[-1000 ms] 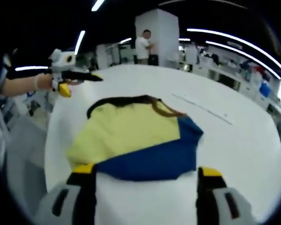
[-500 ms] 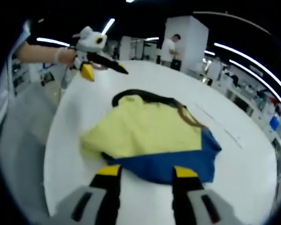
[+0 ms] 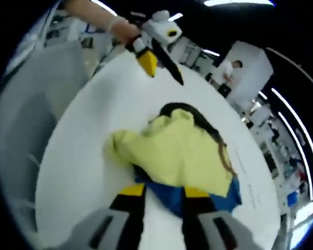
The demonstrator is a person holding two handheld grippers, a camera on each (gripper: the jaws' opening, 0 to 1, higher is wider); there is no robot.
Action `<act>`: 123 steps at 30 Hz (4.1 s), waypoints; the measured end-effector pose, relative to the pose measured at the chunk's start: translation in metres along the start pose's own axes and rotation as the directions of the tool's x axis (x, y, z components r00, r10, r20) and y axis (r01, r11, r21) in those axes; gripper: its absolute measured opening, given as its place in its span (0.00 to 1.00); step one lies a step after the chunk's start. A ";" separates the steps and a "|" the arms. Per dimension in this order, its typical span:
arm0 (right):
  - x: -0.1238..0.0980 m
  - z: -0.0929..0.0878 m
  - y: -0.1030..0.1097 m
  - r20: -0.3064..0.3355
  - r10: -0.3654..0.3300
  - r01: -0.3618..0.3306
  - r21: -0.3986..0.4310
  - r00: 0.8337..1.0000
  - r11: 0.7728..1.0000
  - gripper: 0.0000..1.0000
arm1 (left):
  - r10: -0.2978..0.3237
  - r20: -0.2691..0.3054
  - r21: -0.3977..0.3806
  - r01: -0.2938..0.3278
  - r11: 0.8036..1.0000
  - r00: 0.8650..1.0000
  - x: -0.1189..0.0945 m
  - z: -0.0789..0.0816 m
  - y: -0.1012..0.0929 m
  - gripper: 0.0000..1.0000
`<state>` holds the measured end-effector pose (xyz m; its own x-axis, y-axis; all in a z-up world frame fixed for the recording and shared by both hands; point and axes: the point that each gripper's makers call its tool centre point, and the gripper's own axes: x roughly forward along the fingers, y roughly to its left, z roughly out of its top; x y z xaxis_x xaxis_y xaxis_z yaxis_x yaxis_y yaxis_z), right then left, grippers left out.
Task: Fold the garment on the visible template until the final outline fits inside the template.
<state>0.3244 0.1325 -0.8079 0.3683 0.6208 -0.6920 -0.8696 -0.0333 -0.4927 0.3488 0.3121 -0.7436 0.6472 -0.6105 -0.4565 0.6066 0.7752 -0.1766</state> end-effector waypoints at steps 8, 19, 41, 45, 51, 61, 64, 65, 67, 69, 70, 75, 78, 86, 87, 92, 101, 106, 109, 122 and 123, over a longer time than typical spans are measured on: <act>0.012 0.002 0.007 -0.015 0.010 -0.011 -0.095 1.000 0.995 0.13 | 0.003 0.003 -0.004 -0.003 1.000 1.000 -0.004 0.000 0.000 0.93; 0.006 0.008 -0.008 -0.005 0.009 -0.009 -0.064 1.000 0.998 0.00 | 0.011 0.001 -0.020 -0.011 1.000 1.000 -0.006 -0.005 0.002 0.92; 0.054 0.048 -0.090 0.078 0.049 -0.057 0.111 0.996 0.992 0.00 | 0.011 0.010 -0.044 -0.011 0.999 1.000 -0.008 -0.009 0.002 0.91; 0.073 0.048 -0.086 0.069 0.080 -0.089 0.145 0.994 0.985 0.00 | 0.012 0.009 -0.056 -0.012 0.998 1.000 -0.008 -0.011 0.002 0.91; 0.088 0.043 -0.083 0.049 0.106 -0.114 0.203 0.993 0.973 0.00 | 0.006 0.013 -0.063 -0.005 0.998 1.000 -0.005 -0.013 0.000 0.91; 0.103 0.034 -0.076 0.030 0.144 -0.147 0.292 0.989 0.945 0.00 | 0.010 0.013 -0.068 -0.009 0.998 1.000 -0.007 -0.015 0.001 0.91; 0.106 0.031 -0.075 0.025 0.153 -0.153 0.315 0.988 0.937 0.00 | 0.011 0.007 -0.071 -0.011 0.997 1.000 -0.008 -0.018 0.003 0.91; 0.106 0.030 -0.074 0.020 0.157 -0.155 0.320 0.987 0.935 0.00 | 0.011 0.004 -0.074 -0.011 0.997 1.000 -0.009 -0.019 0.004 0.91; 0.106 0.029 -0.072 0.013 0.159 -0.154 0.336 0.987 0.929 0.00 | 0.010 0.000 -0.075 -0.010 0.997 1.000 -0.008 -0.019 0.002 0.91; 0.105 0.031 -0.070 0.008 0.160 -0.154 0.339 0.987 0.928 0.00 | 0.008 -0.003 -0.078 -0.008 0.997 1.000 -0.009 -0.021 0.001 0.91; 0.105 0.031 -0.069 0.004 0.160 -0.153 0.337 0.987 0.929 0.00 | 0.007 -0.003 -0.078 -0.008 0.997 1.000 -0.009 -0.021 0.001 0.91; 0.106 0.032 -0.067 -0.012 0.171 -0.157 0.345 0.985 0.925 0.00 | 0.002 -0.002 -0.079 -0.002 0.997 1.000 -0.009 -0.021 -0.002 0.91; 0.105 0.030 -0.067 -0.016 0.175 -0.158 0.354 0.984 0.922 0.00 | -0.004 0.000 -0.079 0.004 0.997 1.000 -0.009 -0.020 -0.006 0.91; 0.102 0.028 -0.072 -0.036 0.150 -0.128 0.353 0.988 0.927 0.05 | -0.009 0.000 -0.072 0.009 0.997 1.000 -0.010 -0.018 -0.007 0.91; 0.101 0.028 -0.074 -0.037 0.142 -0.120 0.351 0.989 0.929 0.07 | -0.008 0.001 -0.072 0.008 0.997 1.000 -0.011 -0.018 -0.007 0.91; 0.086 0.029 -0.086 -0.036 0.111 -0.091 0.349 0.993 0.933 0.17 | -0.007 -0.001 -0.069 0.007 0.998 1.000 -0.012 -0.018 -0.007 0.91; 0.051 0.020 -0.098 0.003 0.048 -0.044 0.431 0.999 0.901 0.25 | -0.007 -0.005 -0.072 0.007 0.997 1.000 -0.015 -0.024 -0.008 0.91; 0.036 0.008 -0.097 0.032 0.017 -0.031 0.533 0.999 0.845 0.29 | -0.008 -0.010 -0.073 0.008 0.997 1.000 -0.016 -0.026 -0.009 0.91; 0.028 0.010 -0.094 0.076 -0.012 -0.035 0.586 0.997 0.810 0.36 | -0.010 -0.008 -0.075 0.009 0.997 1.000 -0.017 -0.026 -0.011 0.91; 0.003 0.004 -0.059 0.155 -0.097 -0.042 0.706 0.983 0.707 0.69 | -0.010 -0.009 -0.069 0.010 0.998 1.000 -0.022 -0.027 -0.011 0.91; 0.002 0.003 -0.059 0.162 -0.107 -0.043 0.721 0.981 0.692 0.69 | -0.010 -0.010 -0.068 0.009 0.998 1.000 -0.022 -0.027 -0.011 0.91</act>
<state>0.3752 0.1384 -0.7788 0.4013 0.7392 -0.5408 -0.8547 0.5146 0.0691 0.3156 0.3217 -0.7555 0.6364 -0.6164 -0.4637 0.5794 0.7789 -0.2400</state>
